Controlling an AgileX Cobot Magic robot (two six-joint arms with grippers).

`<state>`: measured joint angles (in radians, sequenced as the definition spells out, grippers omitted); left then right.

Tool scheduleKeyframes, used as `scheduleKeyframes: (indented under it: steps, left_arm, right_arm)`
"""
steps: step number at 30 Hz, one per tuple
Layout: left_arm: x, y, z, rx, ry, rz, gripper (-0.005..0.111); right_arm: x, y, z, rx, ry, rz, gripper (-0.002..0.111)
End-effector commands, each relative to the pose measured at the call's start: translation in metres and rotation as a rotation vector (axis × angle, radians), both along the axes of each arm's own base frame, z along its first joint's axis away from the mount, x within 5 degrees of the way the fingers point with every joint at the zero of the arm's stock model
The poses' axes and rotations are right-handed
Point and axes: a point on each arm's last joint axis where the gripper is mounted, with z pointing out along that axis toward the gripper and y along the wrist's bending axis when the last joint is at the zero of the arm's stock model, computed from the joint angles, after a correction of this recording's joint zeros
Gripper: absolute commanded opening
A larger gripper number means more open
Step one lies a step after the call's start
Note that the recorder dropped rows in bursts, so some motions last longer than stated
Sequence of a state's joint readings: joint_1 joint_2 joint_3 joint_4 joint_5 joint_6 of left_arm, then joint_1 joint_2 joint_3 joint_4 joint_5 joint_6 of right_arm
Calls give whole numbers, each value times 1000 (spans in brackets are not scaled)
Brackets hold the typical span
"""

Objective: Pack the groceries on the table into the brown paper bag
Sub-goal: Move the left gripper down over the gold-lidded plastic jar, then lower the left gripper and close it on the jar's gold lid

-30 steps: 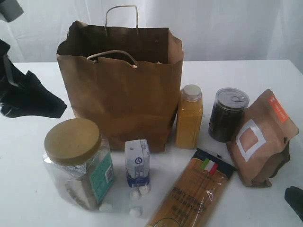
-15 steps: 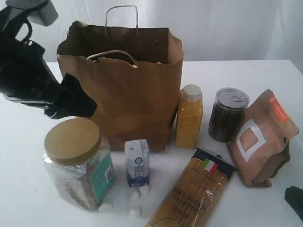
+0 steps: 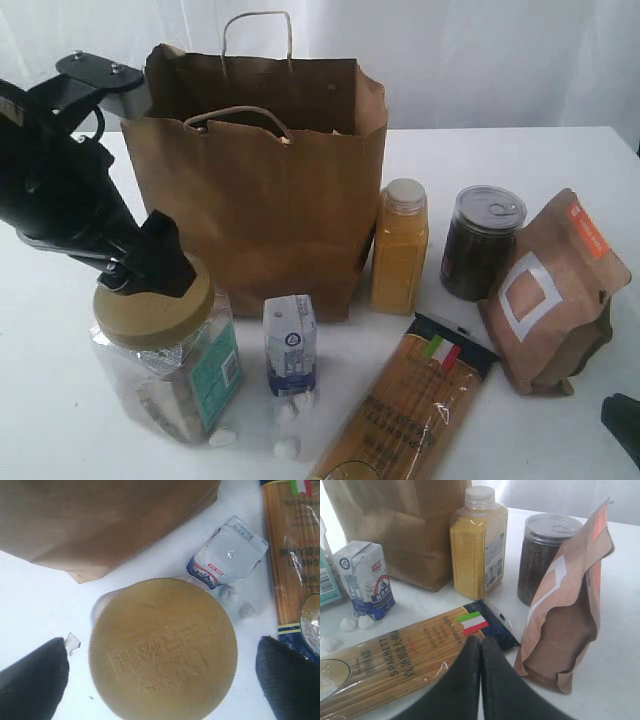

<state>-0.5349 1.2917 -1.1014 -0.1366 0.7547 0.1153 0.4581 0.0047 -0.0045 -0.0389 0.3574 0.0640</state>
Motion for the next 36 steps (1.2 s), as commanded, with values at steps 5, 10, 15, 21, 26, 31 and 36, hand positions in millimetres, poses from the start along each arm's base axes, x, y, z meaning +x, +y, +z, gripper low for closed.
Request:
scheduleKeyframes:
  steps: [5,10,15,21,26,31,36]
  left_arm:
    - [8,-5,-11,35,24,-2,105]
    - [13,-8,-20,52,54,-1,105]
    - [17,-11,-27,63,73,-1,105]
    - [19,-12,-32,75,93,-2,105]
    - [19,-12,-32,75,92,-2,105]
    - [16,-10,-26,63,73,-1,105]
    - [11,-8,-20,60,75,-5,105]
  right_arm:
    - [0,0,0,10,-13,2,0]
    - [0,0,0,10,-13,2,0]
    - [0,0,0,10,-13,2,0]
    - [0,0,0,10,-13,2,0]
    - [0,0,0,10,-13,2,0]
    - [0,0,0,10,-13,2,0]
    - [0,0,0,10,-13,2,0]
